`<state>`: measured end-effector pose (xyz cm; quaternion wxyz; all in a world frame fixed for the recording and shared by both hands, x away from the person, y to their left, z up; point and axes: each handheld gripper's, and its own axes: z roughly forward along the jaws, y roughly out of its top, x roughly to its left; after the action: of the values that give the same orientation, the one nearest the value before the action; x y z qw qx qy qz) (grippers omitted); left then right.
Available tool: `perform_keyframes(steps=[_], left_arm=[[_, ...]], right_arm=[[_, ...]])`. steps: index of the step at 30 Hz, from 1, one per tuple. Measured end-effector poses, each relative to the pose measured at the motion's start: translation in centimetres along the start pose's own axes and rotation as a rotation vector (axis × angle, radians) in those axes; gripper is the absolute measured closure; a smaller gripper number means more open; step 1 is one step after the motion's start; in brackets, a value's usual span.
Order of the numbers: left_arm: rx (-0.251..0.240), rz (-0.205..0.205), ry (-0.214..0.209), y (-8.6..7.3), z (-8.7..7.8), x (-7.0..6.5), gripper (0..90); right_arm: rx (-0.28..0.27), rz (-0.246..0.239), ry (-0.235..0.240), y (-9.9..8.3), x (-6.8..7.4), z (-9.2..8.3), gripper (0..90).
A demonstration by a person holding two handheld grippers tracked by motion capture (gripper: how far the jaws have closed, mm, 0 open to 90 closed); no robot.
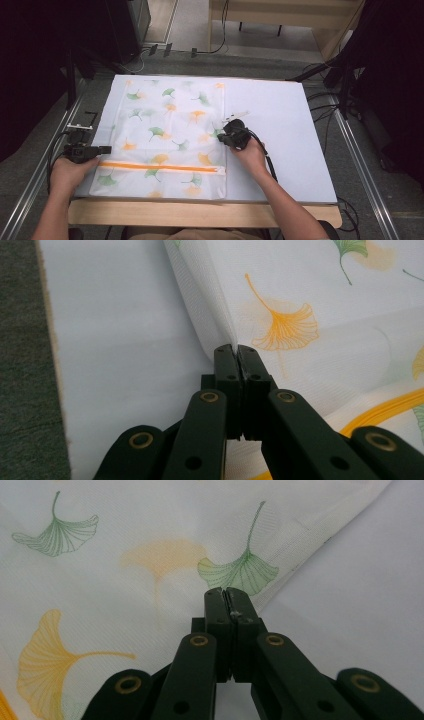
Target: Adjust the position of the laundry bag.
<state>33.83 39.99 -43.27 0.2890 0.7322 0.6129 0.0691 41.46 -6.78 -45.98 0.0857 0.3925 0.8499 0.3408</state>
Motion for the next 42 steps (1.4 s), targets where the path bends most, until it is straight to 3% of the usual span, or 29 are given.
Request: perform_keyframes(steps=[7, 11, 15, 17, 22, 29, 32, 35, 42], left_arm=[[0.009, 0.036, -0.025, 0.8, 0.8, -1.4, 89.8], [0.003, 0.052, -0.073, 1.3, 1.2, -2.6, 89.8], [0.012, 0.074, -0.088, 1.6, 1.8, -3.6, 89.8], [0.024, 0.101, -0.1, 1.9, 2.4, -4.8, 89.8], [0.036, 0.121, -0.146, 2.2, 3.3, -6.3, 89.8], [0.048, 0.164, -0.172, 2.4, 4.1, -8.3, 89.7], [0.065, 0.201, -0.172, 2.4, 4.7, -9.7, 89.6], [0.074, 0.216, -0.171, 2.5, 5.0, -10.2, 89.6], [0.087, 0.204, -0.182, 2.4, 5.4, -10.2, 89.0]], right_arm=[[0.004, 0.038, -0.015, -0.6, -1.3, -0.8, 90.0], [0.01, 0.072, -0.023, -1.3, -2.8, -1.7, 90.0], [0.011, 0.09, -0.027, -1.8, -3.7, -2.5, 90.0], [0.006, 0.107, -0.036, -2.3, -4.7, -3.3, 90.0], [0.004, 0.133, -0.052, -3.3, -6.2, -4.5, 90.0], [0.003, 0.159, -0.058, -4.4, -7.8, -5.9, 90.0], [-0.002, 0.176, -0.074, -4.9, -8.8, -6.6, 90.0], [0.0, 0.186, -0.077, -5.2, -9.3, -7.0, 90.0], [0.001, 0.194, -0.075, -5.5, -9.7, -7.0, 90.0]])
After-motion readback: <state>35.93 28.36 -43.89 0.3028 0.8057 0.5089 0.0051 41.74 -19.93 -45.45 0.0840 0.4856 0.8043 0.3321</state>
